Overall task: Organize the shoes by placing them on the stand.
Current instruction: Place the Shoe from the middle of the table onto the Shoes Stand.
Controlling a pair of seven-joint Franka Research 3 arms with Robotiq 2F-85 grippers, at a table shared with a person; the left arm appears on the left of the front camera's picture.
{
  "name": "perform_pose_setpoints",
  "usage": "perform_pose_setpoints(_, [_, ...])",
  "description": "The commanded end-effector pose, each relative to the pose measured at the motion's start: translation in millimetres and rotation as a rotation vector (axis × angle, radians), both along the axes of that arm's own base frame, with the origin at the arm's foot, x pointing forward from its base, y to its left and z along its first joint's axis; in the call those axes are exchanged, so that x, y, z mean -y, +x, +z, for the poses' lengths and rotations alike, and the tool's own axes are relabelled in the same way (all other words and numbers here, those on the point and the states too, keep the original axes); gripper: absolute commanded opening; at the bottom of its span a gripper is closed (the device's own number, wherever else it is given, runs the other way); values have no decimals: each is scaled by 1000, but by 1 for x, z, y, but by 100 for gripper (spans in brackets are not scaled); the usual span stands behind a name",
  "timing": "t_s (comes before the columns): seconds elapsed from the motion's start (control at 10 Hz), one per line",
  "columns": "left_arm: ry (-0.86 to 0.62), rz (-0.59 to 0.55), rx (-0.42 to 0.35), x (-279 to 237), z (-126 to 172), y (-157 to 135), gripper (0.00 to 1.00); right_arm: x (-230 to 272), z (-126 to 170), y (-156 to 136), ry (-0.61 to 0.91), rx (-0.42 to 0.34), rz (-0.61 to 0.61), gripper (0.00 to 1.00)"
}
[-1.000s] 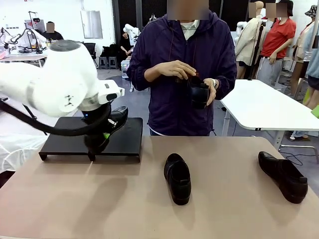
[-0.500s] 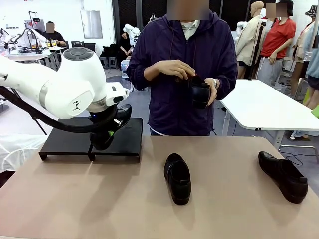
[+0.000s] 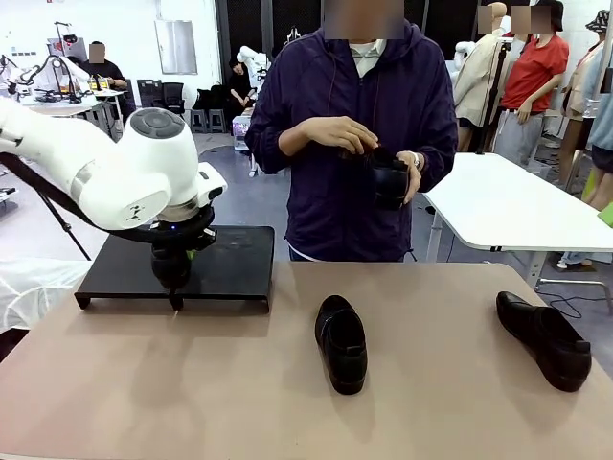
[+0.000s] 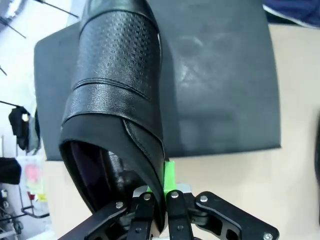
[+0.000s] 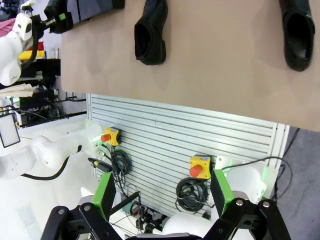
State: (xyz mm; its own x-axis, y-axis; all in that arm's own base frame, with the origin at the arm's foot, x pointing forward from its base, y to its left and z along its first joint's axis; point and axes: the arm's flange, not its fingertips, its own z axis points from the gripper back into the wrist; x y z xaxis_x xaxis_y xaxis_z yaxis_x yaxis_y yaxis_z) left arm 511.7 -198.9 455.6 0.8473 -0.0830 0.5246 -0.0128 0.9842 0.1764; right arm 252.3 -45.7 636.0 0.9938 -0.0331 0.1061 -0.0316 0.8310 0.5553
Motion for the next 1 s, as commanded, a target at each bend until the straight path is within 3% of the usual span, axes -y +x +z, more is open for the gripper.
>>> perform_pose_setpoints(0.0, [29, 2, 82, 21, -18, 19, 0, 2, 2, 1, 13, 11, 22, 100])
perform_pose_setpoints(0.2, [31, -34, 138, 23, -25, 22, 0, 2, 2, 1, 13, 11, 22, 100])
perform_pose_setpoints(0.9, [22, -52, 148, 25, -46, 33, 2, 2, 2, 1, 13, 11, 22, 100])
